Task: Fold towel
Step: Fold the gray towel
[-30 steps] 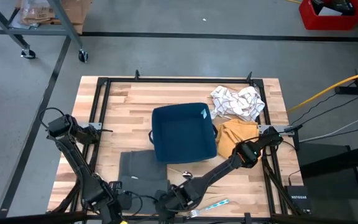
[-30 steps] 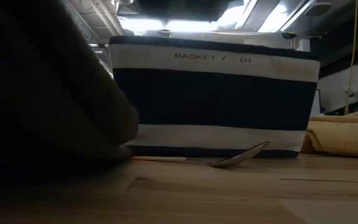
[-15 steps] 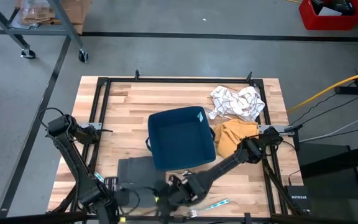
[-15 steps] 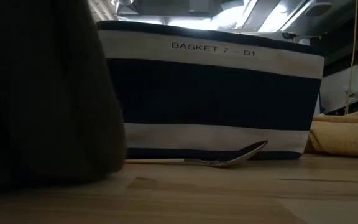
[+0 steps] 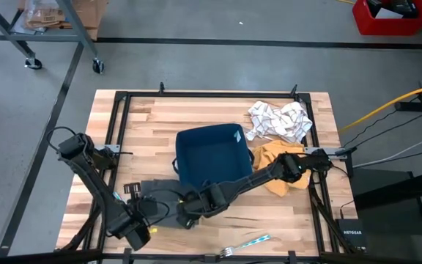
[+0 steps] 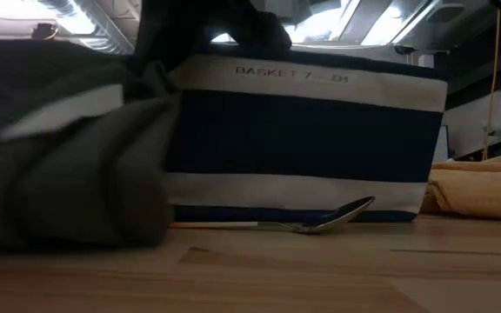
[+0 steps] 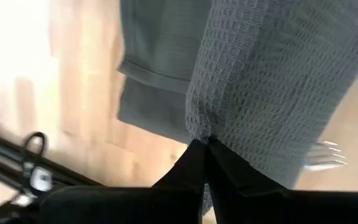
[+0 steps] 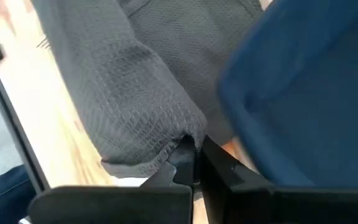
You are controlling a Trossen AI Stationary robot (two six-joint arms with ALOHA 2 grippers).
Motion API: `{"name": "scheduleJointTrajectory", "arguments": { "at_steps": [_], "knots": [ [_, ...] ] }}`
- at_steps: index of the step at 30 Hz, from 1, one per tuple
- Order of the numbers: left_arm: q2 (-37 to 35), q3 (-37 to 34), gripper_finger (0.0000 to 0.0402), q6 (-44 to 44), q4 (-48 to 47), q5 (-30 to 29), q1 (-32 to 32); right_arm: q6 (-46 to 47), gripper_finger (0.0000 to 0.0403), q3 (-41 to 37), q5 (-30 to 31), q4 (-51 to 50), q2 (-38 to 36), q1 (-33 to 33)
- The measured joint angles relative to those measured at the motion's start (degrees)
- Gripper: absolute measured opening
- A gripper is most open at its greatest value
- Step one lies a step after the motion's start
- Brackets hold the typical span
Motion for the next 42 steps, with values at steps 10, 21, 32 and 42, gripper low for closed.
{"name": "scheduleJointTrajectory", "arguments": {
  "at_steps": [10,21,32,42],
  "knots": [
    [0.00,-9.89,0.0001,2.45,0.62,-4.57,4.45,-0.17,0.0014,-3.51,1.01,-0.51,0.00,-4.02],
    [0.00,-18.15,0.0001,1.88,2.83,-8.76,8.56,-1.73,0.0015,-6.29,3.56,-0.23,-0.15,-8.82],
    [0.00,-22.01,0.0052,4.53,3.73,-15.63,13.00,-1.76,0.0039,-6.23,3.49,-0.16,-0.02,-11.32],
    [0.02,-23.72,0.0142,-6.62,0.98,-20.87,17.83,-1.84,0.0134,-6.29,9.42,-0.24,0.15,-11.77]
  ]
}}
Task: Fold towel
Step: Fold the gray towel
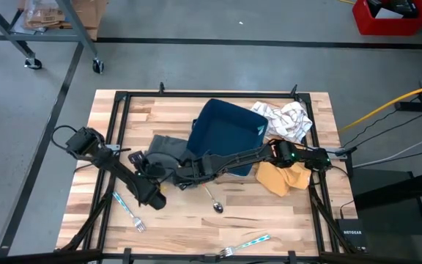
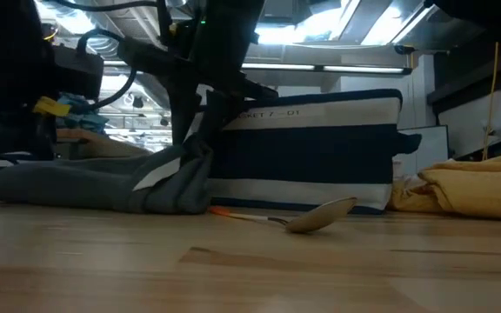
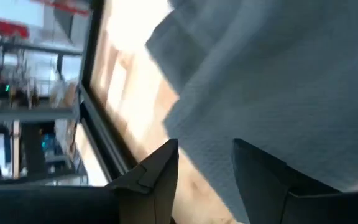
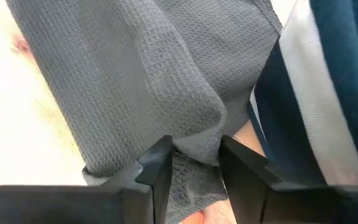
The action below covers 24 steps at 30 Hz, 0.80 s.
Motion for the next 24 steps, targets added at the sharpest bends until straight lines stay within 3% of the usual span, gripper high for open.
{"name": "scheduleJointTrajectory", "arguments": {
  "at_steps": [8,15,24],
  "knots": [
    [0.00,3.38,0.0119,-0.57,-5.31,0.90,0.96,0.61,0.0134,0.00,0.16,0.04,0.00,-0.26],
    [0.00,6.03,0.0098,4.62,4.56,5.55,-0.74,0.79,0.0131,0.04,0.10,0.04,0.00,-1.17],
    [0.00,2.92,0.0092,8.76,14.49,5.46,-0.22,1.79,0.0131,2.26,-3.15,-1.09,-0.02,-1.36]
  ]
}}
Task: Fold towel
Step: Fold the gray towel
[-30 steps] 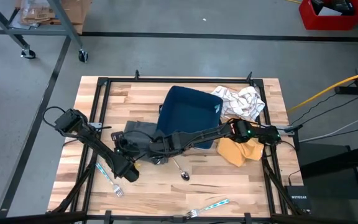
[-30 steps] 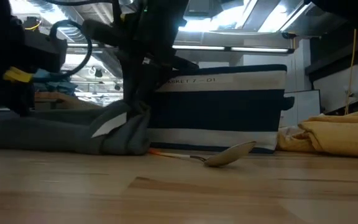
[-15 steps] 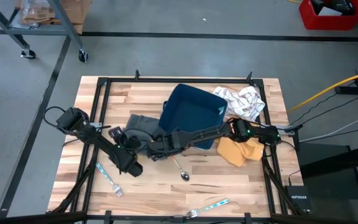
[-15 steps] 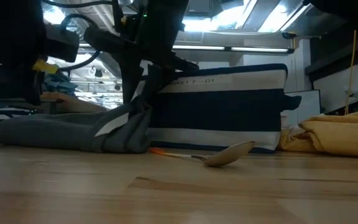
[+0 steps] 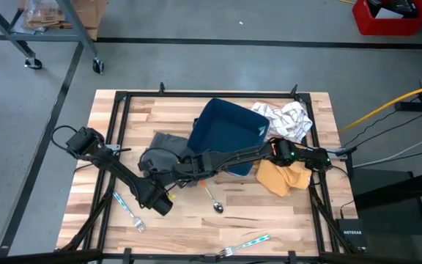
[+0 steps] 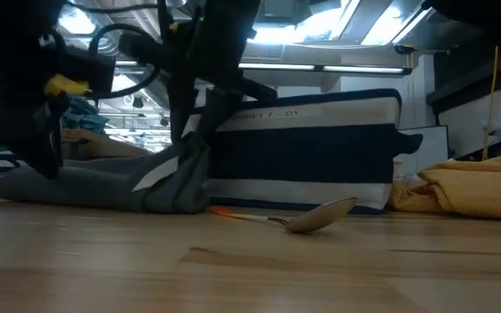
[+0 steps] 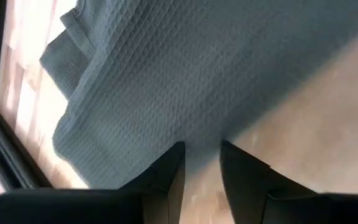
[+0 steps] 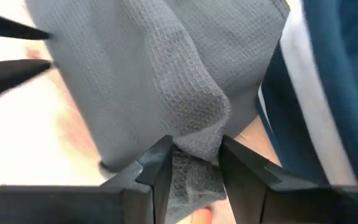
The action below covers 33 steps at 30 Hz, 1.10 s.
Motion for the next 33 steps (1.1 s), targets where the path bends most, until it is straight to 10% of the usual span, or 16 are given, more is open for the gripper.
{"name": "scheduleJointTrajectory", "arguments": {
  "at_steps": [13,26,33],
  "knots": [
    [-0.02,-10.64,0.0078,0.08,2.39,2.45,2.87,0.14,0.0131,5.01,1.73,-4.12,-1.66,0.02],
    [0.00,-11.44,0.0043,-10.21,-23.17,3.65,1.55,0.12,0.0131,5.01,1.65,-5.79,-1.81,0.02],
    [-1.53,-8.83,0.0021,-11.16,-16.42,2.34,0.08,0.09,0.0131,5.01,1.65,-6.01,-1.81,0.02]
  ]
}}
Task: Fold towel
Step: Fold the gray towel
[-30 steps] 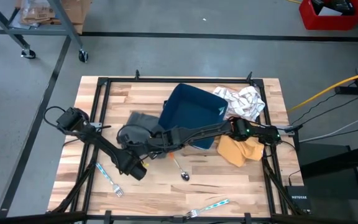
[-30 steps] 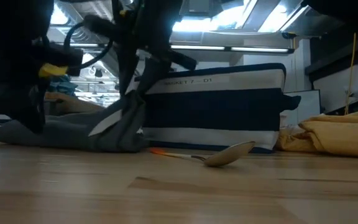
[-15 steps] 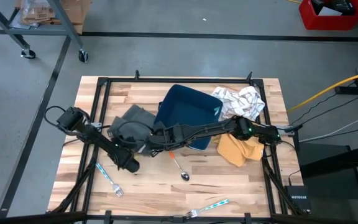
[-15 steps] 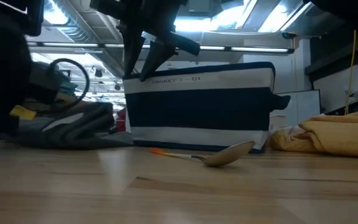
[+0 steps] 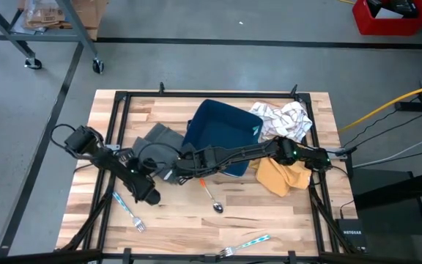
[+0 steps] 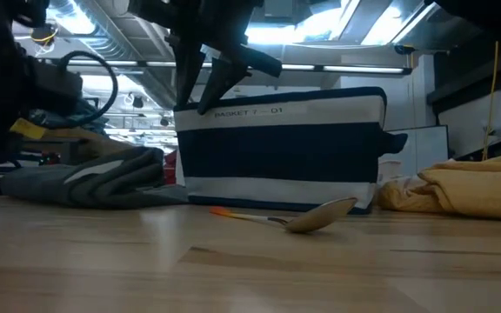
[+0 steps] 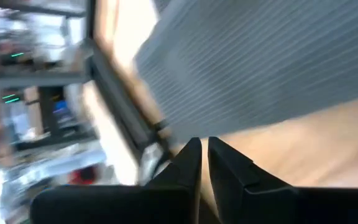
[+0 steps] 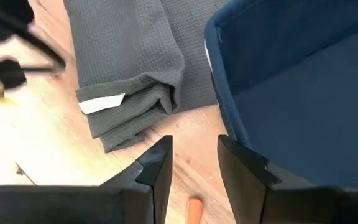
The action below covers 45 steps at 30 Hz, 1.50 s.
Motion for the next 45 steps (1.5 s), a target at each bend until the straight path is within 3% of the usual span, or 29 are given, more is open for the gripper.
{"name": "scheduleJointTrajectory", "arguments": {
  "at_steps": [8,14,20,23,27,35,40,45],
  "knots": [
    [-0.70,0.02,0.0017,5.80,13.31,-5.42,1.53,0.26,0.0131,0.00,-7.39,0.11,0.00,0.33],
    [-0.70,0.00,0.0017,11.59,15.42,-6.73,4.83,1.01,0.0131,-0.61,-4.41,-7.90,0.22,0.48],
    [-0.70,0.00,0.0017,17.64,14.91,-6.16,6.45,7.46,0.0131,-1.38,-2.13,-23.02,0.35,0.46],
    [-0.70,0.00,0.0017,18.98,15.01,-5.07,6.27,9.22,0.0131,-1.38,-1.70,-24.64,0.35,0.48],
    [-0.72,0.00,0.0017,18.26,15.03,-4.54,5.69,7.55,0.0131,-1.36,-0.68,-23.51,0.23,1.25],
    [-0.72,0.00,0.0017,13.83,15.71,-4.53,3.89,4.77,0.0131,-1.36,10.92,-24.64,0.22,1.62],
    [-0.72,0.00,0.0017,12.63,14.31,-5.15,3.86,4.48,0.0131,-1.36,9.80,-24.70,0.20,1.31],
    [-0.72,0.00,0.0017,9.78,10.85,-10.12,5.43,4.74,0.0131,-1.33,6.68,-24.81,0.20,1.56]
  ]
}}
